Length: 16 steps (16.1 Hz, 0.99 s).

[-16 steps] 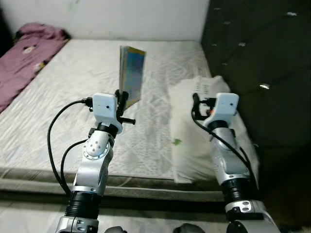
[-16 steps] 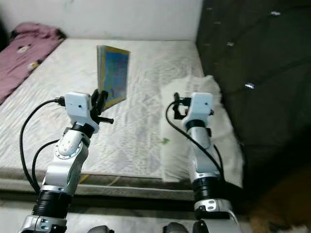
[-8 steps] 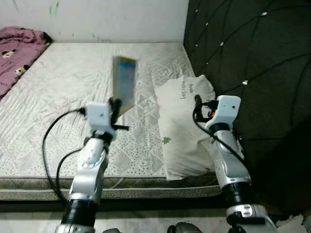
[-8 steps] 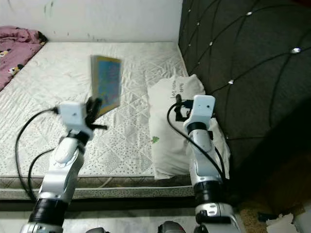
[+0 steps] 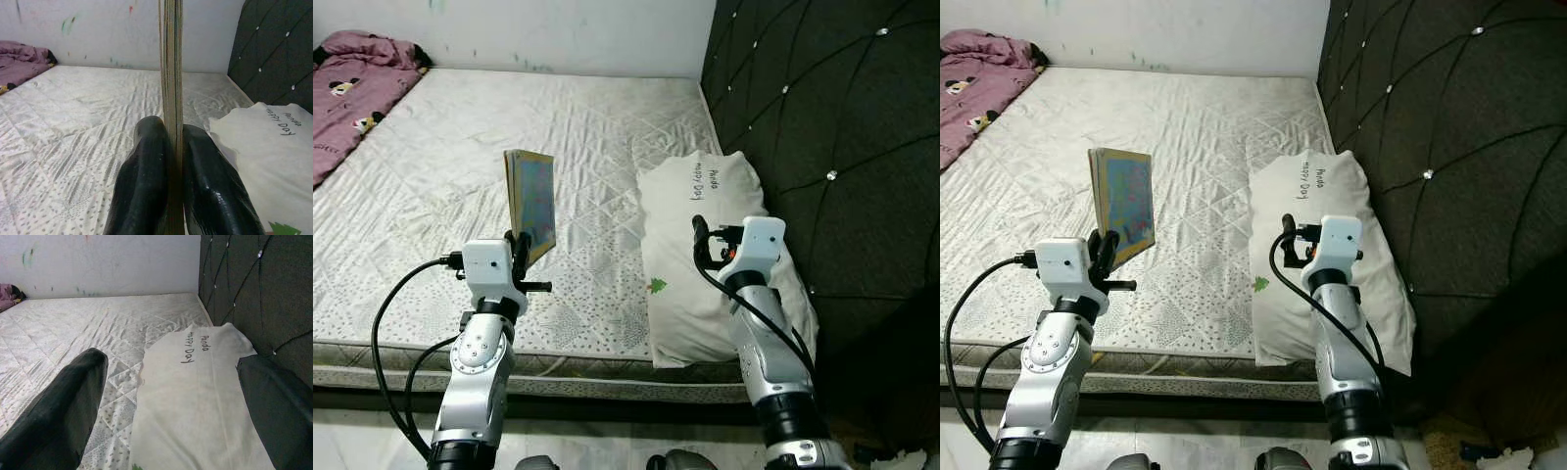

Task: Clean up the room

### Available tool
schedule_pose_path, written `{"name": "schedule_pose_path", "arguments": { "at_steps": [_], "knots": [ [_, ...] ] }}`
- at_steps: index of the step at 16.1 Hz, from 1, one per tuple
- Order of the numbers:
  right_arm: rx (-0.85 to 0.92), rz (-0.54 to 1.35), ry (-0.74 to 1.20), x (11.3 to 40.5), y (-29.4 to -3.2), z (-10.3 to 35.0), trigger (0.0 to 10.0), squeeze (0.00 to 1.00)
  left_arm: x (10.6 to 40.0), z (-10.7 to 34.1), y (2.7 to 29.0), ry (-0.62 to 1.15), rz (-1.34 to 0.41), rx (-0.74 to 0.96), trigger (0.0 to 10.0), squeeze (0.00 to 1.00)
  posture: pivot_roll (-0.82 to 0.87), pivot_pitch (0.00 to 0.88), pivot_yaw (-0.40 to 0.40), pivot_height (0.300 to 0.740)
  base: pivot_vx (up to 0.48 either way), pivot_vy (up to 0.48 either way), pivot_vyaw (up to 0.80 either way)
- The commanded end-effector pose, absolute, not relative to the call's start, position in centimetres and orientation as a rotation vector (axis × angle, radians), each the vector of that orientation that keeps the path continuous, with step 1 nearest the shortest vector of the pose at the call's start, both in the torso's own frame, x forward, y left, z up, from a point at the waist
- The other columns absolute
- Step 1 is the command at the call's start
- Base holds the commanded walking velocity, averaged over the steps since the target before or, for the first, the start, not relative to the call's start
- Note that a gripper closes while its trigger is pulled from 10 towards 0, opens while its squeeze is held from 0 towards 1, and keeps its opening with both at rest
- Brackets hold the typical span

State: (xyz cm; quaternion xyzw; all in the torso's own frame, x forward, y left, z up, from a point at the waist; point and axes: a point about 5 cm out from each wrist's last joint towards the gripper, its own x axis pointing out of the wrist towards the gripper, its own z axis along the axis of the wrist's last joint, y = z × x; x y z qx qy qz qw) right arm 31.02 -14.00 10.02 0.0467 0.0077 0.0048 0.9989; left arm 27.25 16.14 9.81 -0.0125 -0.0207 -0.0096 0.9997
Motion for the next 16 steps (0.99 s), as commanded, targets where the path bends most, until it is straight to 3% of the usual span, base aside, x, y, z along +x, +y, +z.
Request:
{"name": "schedule_pose_path", "arguments": {
  "at_steps": [1, 7, 14, 16],
  "knots": [
    [0.095, 0.023, 0.027, 30.5, -13.9, 9.9, 10.0, 0.0, 27.0, 10.9, 16.3, -0.088, -0.014, -0.013, 10.0, 0.0, 0.06, 0.0, -0.028, 0.74, 0.0, 0.0, 0.0],
    [0.104, 0.02, 0.049, 30.0, -13.7, 9.6, 10.0, 0.0, 27.2, 11.7, 15.9, -0.112, -0.072, -0.01, 10.0, 0.0, 0.05, 0.014, -0.024, 0.74, 0.0, 0.0, 0.0],
    [0.098, 0.029, 0.047, 30.5, -13.5, 10.0, 10.0, 0.0, 27.6, 12.5, 15.2, -0.132, -0.104, -0.041, 10.0, 0.0, 0.05, 0.028, -0.025, 0.74, 0.338, 0.0, -0.06],
    [0.107, 0.028, 0.053, 30.5, -13.5, 9.9, 10.0, 0.0, 27.6, 12.3, 15.3, -0.116, -0.089, -0.035, 10.0, 0.0, 0.06, 0.03, -0.024, 0.74, 0.0, 0.0, -0.21]
  ]
}}
